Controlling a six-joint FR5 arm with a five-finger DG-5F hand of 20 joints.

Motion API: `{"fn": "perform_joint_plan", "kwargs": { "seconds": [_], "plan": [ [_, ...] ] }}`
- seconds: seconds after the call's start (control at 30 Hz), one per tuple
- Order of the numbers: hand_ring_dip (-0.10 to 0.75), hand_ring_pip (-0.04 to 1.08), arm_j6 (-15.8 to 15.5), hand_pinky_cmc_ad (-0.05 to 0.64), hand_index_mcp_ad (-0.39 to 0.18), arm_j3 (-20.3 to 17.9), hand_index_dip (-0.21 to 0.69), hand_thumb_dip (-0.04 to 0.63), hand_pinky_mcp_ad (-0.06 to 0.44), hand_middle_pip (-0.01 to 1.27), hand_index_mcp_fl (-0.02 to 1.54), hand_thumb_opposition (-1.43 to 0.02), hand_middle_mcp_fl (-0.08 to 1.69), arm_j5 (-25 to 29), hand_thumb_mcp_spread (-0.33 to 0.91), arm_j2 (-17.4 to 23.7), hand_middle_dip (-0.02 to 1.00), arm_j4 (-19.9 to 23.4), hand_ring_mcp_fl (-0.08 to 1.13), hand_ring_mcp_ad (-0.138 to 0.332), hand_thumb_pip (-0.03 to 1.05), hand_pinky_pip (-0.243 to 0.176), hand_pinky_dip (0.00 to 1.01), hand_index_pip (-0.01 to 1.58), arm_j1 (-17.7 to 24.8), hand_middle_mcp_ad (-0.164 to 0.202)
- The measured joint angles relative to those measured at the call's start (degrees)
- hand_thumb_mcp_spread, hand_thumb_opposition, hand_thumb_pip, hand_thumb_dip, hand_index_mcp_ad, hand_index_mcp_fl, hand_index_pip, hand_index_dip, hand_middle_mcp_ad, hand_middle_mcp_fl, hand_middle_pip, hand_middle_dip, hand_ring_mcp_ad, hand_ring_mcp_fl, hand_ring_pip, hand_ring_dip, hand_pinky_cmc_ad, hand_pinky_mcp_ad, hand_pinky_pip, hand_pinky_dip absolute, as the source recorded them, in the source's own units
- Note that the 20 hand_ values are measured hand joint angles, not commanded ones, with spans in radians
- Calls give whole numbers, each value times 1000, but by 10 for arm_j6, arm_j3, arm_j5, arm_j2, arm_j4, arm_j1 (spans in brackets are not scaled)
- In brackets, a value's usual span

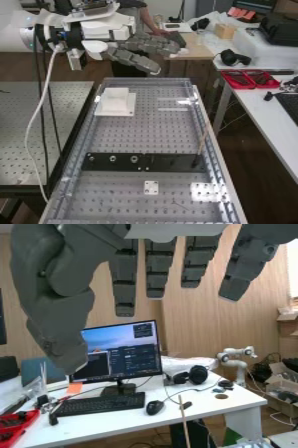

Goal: Grab the paper clip and place it in the clear container

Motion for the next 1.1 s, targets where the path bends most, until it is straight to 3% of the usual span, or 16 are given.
{"fn": "perform_joint_plan", "kwargs": {
  "seconds": [1.1],
  "plan": [
    [79, 110, -10, 379, -105, -14, 267, 246, 291, 126, 454, -759, 122, 11, 391, 18, 171, 10, 10, 113, 466, -44, 227, 82, -5, 12]
  ]
}}
